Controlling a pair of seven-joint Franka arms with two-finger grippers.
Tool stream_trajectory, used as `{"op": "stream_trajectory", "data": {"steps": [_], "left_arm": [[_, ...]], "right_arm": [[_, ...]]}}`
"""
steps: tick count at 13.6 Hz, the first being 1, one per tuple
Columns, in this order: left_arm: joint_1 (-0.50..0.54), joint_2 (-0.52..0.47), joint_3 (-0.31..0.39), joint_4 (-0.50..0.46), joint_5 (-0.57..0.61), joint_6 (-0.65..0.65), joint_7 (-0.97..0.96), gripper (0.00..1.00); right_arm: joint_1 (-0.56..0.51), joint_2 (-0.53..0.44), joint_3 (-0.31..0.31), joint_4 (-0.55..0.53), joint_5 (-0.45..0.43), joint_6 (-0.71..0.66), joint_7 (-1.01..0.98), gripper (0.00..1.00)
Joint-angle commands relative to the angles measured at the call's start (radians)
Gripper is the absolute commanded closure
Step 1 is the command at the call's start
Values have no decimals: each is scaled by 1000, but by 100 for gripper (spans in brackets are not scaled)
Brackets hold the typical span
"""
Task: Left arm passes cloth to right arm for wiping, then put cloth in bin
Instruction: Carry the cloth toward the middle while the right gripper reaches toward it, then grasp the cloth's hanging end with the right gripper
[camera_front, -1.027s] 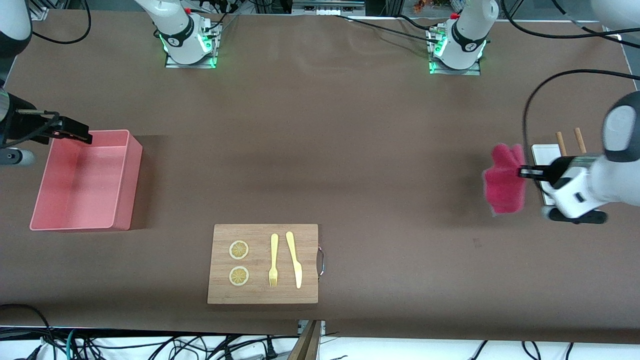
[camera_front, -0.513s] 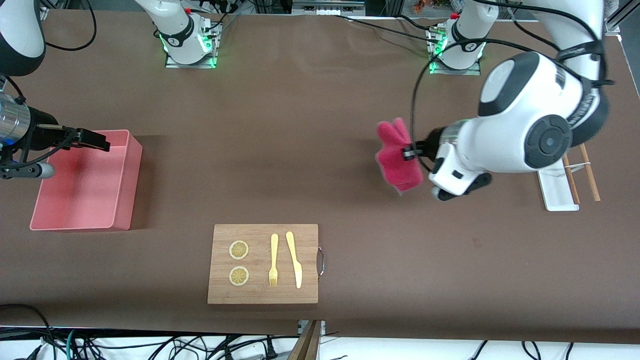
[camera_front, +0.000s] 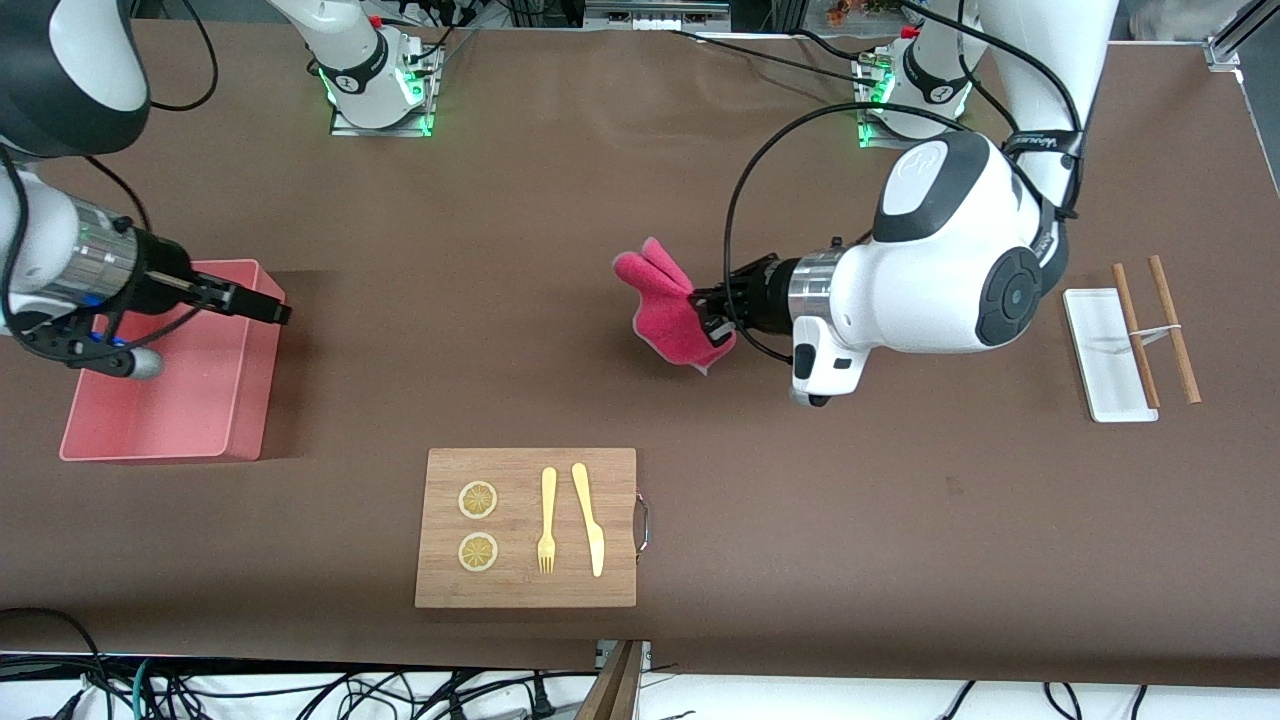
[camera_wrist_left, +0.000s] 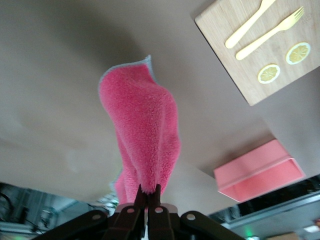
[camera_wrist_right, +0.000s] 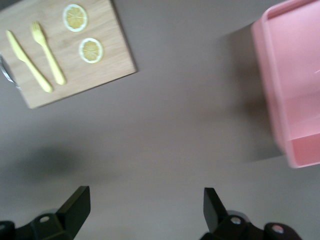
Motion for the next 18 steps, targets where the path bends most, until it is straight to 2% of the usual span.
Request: {"op": "stream_trajectory", "data": {"steps": [1,4,7,10,14,16,18], "left_arm": [[-21,18,19,27,-53,33,-92,100],[-42,19,19,27,-54,71,-138,100],[-49,19,19,27,-61,99,-173,100],[-49,25,19,28,-82,111,-199,100],[-49,25,19,28,-82,111,-204,100],[-49,25,19,28,-82,111,-204,100],[-49,25,19,28,-82,111,-204,100]], "right_arm": [[36,31,-3,18,80,34,148,0],[81,51,-3,17,179,86,375,0],[98,74,-3,17,281,102,515,0],[145,103,-3,13,369,206,717,0],[243,145,-3,4,413,274,906,0],[285,150,-3,-17,414,316,965,0],[303,159,-3,-20,455,323,1006,0]]}}
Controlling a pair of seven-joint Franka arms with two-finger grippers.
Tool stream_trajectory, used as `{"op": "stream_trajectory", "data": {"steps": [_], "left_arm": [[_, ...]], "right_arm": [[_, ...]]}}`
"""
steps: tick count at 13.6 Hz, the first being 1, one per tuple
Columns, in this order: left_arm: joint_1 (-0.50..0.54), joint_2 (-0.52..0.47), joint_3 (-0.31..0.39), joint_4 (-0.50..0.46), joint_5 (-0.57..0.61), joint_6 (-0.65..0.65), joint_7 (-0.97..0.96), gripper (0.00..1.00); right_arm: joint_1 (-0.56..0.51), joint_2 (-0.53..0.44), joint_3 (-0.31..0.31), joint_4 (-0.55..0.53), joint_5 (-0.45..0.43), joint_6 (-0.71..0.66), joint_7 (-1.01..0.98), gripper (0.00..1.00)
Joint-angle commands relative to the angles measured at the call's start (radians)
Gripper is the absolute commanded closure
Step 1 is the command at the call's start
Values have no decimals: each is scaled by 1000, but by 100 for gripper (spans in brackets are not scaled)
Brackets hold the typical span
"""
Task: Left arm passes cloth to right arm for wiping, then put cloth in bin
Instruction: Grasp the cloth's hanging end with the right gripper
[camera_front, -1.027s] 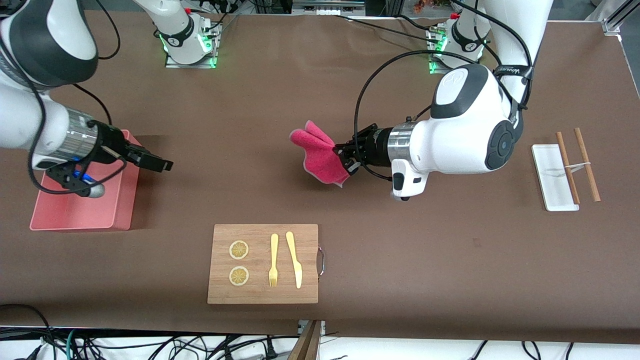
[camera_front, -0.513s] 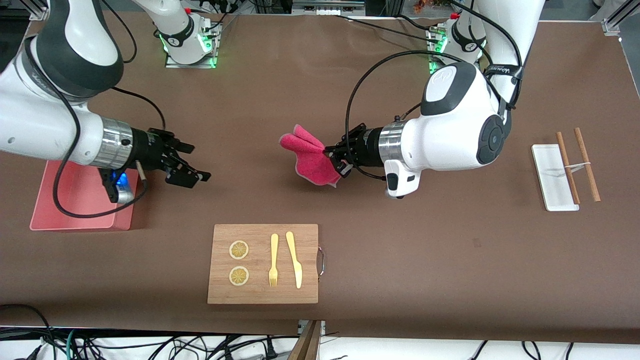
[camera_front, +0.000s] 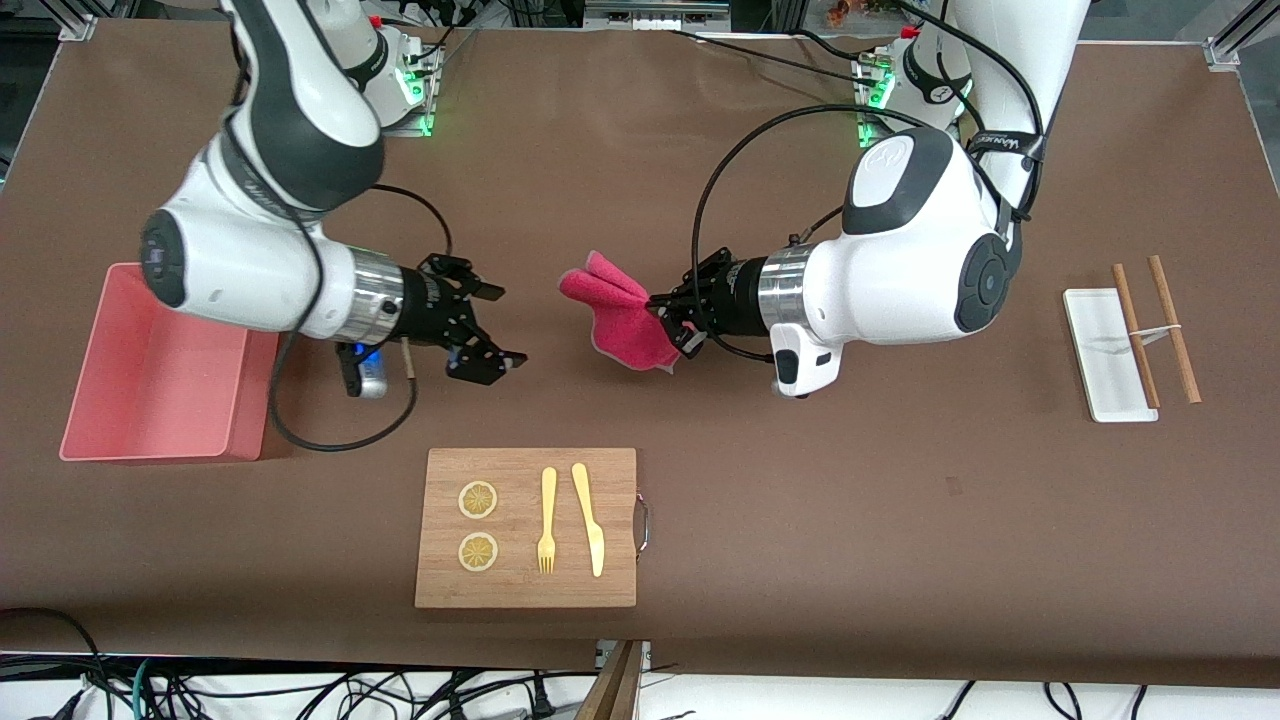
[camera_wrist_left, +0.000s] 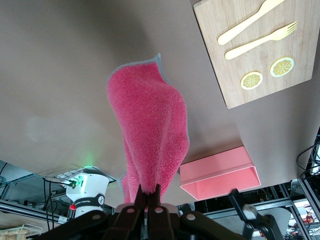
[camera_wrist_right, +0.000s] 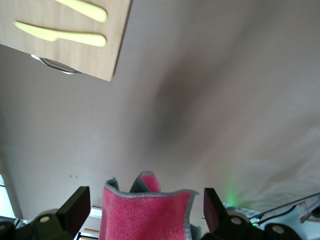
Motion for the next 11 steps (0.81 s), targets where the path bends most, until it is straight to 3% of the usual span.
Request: {"op": "stream_trajectory", "data": {"steps": [1,11], "left_arm": [[-12,14,15,28,-31,3,-14,100],[-12,14,15,27,-31,3,-14,100]], "right_arm": [[13,-1,-6,-14,61,3,40,0],[60,13,-5,-75,139,-57,78,1]]}}
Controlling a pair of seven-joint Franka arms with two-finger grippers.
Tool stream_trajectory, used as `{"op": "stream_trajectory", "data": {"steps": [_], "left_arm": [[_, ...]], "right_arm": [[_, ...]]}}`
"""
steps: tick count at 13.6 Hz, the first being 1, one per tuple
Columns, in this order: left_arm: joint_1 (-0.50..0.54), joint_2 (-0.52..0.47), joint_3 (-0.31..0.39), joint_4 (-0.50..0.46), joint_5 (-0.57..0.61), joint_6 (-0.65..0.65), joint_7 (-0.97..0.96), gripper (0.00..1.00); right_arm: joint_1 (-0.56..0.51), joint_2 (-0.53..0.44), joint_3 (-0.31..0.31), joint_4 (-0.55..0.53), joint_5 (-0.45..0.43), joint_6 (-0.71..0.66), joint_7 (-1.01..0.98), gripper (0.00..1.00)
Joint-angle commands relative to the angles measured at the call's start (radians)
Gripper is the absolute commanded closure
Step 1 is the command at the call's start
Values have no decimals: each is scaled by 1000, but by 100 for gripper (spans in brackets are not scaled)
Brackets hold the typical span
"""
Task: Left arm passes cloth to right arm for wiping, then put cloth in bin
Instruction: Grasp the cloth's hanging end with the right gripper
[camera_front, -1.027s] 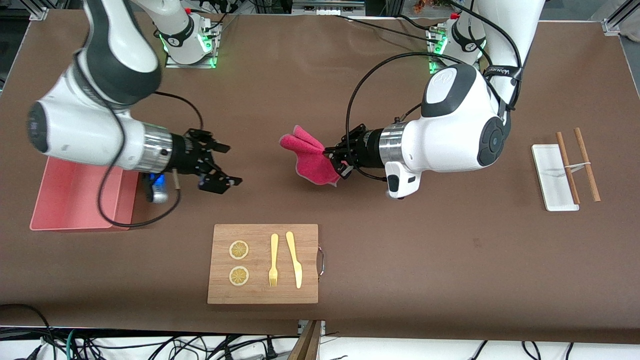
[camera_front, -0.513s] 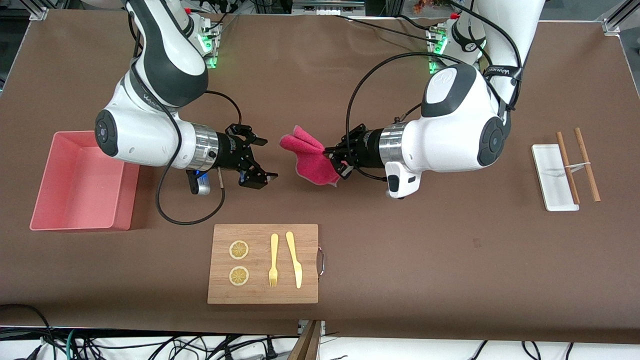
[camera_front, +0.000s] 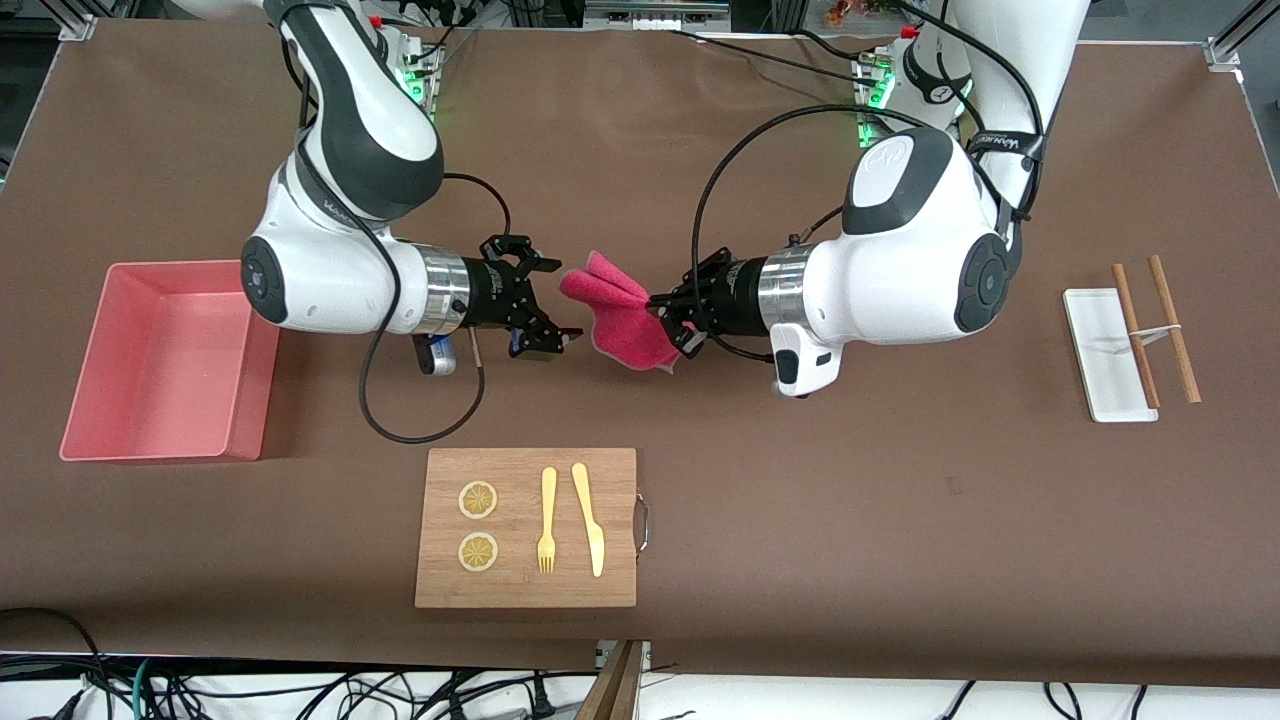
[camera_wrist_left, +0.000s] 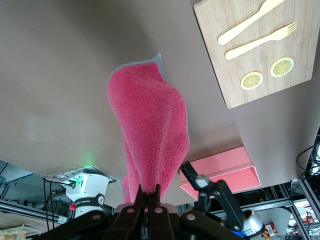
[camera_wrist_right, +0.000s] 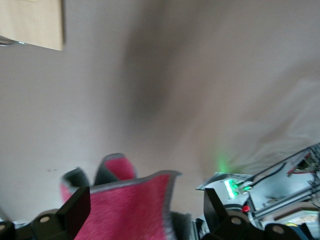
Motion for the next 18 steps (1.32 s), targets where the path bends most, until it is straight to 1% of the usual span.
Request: {"op": "stream_trajectory", "data": {"steps": [1,3,4,7,8,18], "left_arm": [[-12,14,15,27,-31,2,-13,100],[-12,14,15,28,-31,2,-13,100],[-12,14,15,27,-31,2,-13,100],[-12,14,15,27,-31,2,-13,100],[-12,14,15,27,-31,2,-13,100],[-10,14,15,27,-31,1,-13,100]], "right_arm": [[9,-10,-5,-23,30,-25,10,1],[13,-10,-5,-23,47,-23,10,6],[13,-10,-5,-23,58,-23,10,21],[4,-9,-6,-19,137,-23,9,94],[2,-6,-6,-17,148,-23,9,100],[2,-6,-8,-13,147,-13,-2,100]]}}
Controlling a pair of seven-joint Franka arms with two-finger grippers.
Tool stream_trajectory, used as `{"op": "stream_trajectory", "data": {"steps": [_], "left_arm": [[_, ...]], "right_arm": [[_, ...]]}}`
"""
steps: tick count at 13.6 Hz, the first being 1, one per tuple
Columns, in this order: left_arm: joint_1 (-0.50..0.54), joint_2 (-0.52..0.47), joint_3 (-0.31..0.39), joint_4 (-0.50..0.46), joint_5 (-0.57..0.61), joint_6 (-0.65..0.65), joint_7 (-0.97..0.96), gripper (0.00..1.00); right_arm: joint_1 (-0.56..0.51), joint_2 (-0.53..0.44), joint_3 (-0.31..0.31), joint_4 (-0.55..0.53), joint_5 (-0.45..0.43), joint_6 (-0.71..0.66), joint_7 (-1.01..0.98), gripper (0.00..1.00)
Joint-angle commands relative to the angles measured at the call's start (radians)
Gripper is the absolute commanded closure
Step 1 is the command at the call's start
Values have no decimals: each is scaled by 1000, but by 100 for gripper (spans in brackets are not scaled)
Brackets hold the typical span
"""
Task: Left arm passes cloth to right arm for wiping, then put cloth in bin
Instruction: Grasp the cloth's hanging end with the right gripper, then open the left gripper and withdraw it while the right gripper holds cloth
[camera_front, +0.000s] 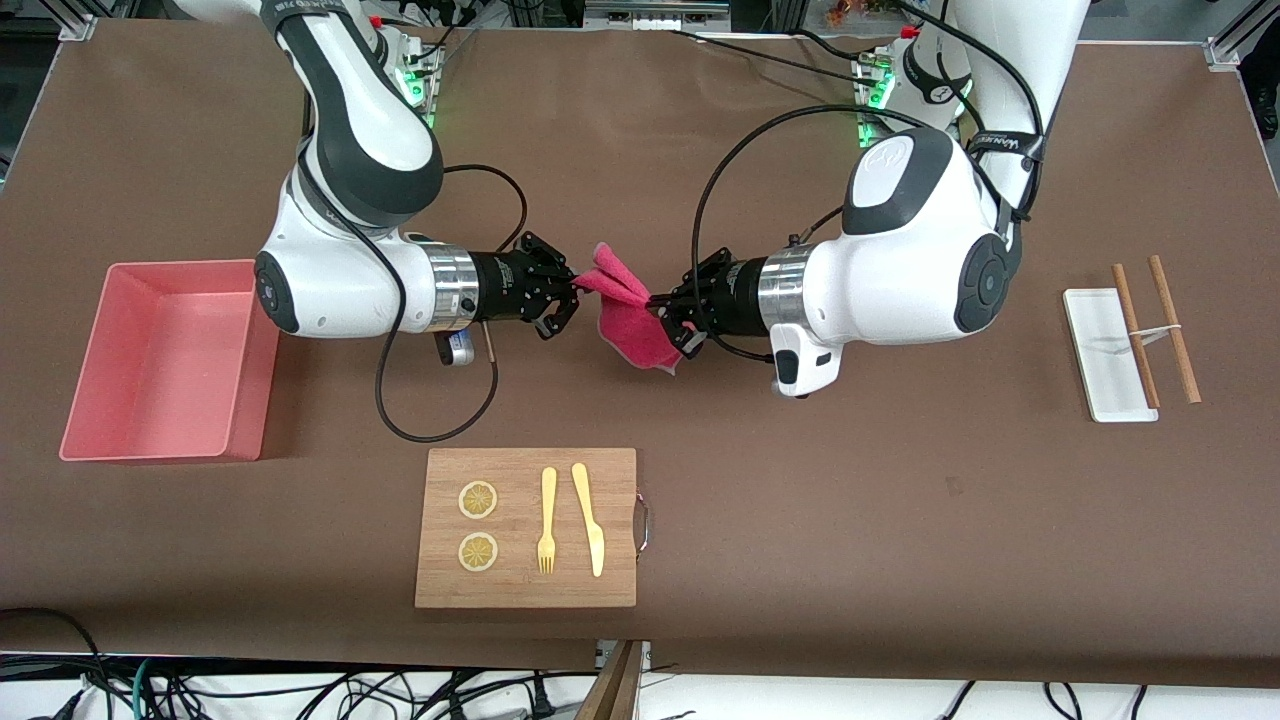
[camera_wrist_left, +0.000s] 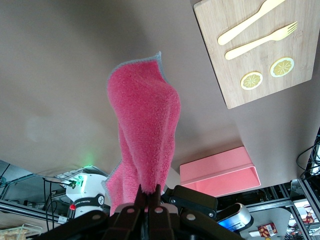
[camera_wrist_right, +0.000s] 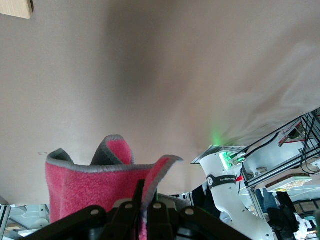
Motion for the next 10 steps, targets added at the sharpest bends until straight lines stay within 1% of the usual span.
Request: {"op": "stream_trajectory", "data": {"steps": [1,2,6,8,9,10], "left_arm": [[-9,14,15,27,-33,1,-13,59],[-7,14,15,27,-30,1,-12,1],[11,11,21,28,-16,-4,2,0],[55,5,22,22,5,-20,34,0],[63,3,25,21,31,-55,63,0],[81,2,24,22,80,-89,95,0]], "right_arm": [[-3,-7,-2,-1,25,1,-4,100],[-3,-7,-2,-1,25,1,-6,100],[-4,-7,-3,-1,19,1,-10,100],[-1,-7,-3,-1,4,-4,-41,100],[0,-7,-3,-1,-16,-11,-83,100],[2,-5,-3,-4,-54,-14,-113,100]]}}
